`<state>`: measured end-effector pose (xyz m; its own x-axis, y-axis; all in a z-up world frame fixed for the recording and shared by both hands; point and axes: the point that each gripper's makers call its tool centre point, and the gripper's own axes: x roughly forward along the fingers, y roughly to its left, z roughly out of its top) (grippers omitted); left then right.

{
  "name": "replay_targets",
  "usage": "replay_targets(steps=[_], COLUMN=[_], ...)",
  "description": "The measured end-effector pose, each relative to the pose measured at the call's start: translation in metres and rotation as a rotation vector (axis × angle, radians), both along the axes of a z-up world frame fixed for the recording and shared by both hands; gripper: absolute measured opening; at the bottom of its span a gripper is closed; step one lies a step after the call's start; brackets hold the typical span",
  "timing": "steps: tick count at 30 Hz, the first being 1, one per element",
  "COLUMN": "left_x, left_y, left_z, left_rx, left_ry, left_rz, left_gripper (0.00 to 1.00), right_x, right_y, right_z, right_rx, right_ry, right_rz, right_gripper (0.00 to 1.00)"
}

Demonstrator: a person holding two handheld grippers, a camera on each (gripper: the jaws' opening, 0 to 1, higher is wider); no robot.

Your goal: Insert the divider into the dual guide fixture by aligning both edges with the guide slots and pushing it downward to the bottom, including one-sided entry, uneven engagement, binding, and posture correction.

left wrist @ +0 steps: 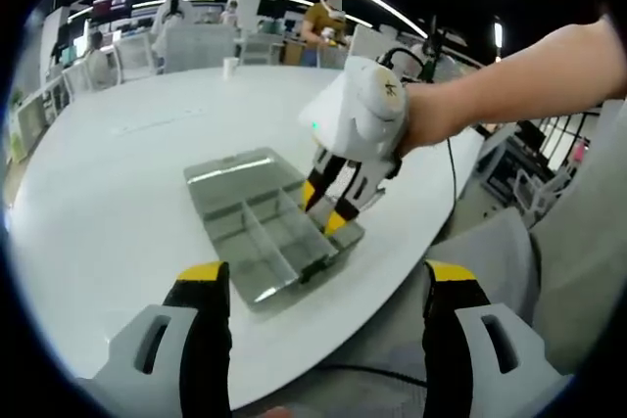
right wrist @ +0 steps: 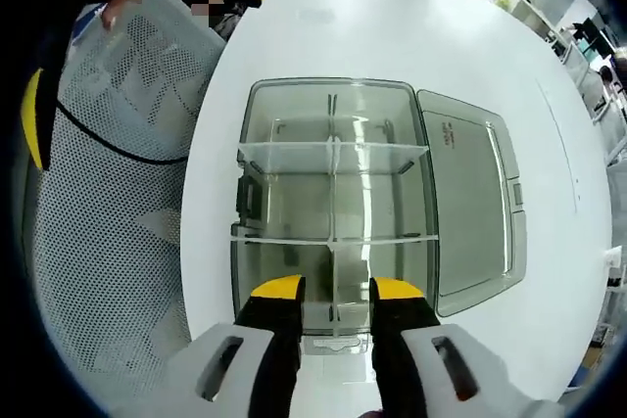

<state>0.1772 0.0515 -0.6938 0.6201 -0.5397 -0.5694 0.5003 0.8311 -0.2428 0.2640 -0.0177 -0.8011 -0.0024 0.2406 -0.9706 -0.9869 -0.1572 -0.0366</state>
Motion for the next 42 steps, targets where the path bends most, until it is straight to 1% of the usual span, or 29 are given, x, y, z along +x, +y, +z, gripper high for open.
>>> replay_targets(steps=[2, 5, 10, 23, 27, 28, 35, 37, 42], left_x=[-0.001, -0.003, -0.004, -0.005, -0.007, -0.008, -0.008, -0.008, -0.007], left_y=[0.0, -0.001, 0.0, 0.006, 0.008, 0.009, 0.017, 0.019, 0.023], left_z=[-0.001, -0.002, -0.002, 0.0, -0.002, -0.002, -0.002, -0.002, -0.001], left_rx=[0.001, 0.0, 0.004, 0.024, 0.03, 0.031, 0.035, 0.037, 0.04], left_ry=[0.003, 0.01, 0.011, 0.012, 0.014, 0.013, 0.016, 0.016, 0.014], left_rz=[-0.002, -0.007, -0.012, -0.018, -0.018, -0.016, -0.001, 0.003, 0.01], left_gripper=[0.79, 0.79, 0.79, 0.79, 0.79, 0.79, 0.79, 0.79, 0.79], right_x=[0.0, 0.002, 0.0, 0.001, -0.002, -0.004, -0.008, -0.01, -0.016], right_y=[0.0, 0.001, 0.003, -0.003, -0.004, -0.001, 0.0, 0.002, 0.002], right_z=[0.002, 0.006, 0.012, 0.019, 0.021, 0.023, 0.029, 0.032, 0.037], right_rx=[0.012, 0.03, 0.079, 0.144, 0.164, 0.19, 0.225, 0.249, 0.279], right_ry=[0.006, -0.004, 0.01, 0.018, 0.026, 0.037, 0.033, 0.044, 0.046], right_rz=[-0.017, -0.025, -0.064, -0.128, -0.137, -0.144, -0.162, -0.181, -0.186], right_gripper=[0.25, 0.27, 0.31, 0.37, 0.39, 0.4, 0.43, 0.45, 0.46])
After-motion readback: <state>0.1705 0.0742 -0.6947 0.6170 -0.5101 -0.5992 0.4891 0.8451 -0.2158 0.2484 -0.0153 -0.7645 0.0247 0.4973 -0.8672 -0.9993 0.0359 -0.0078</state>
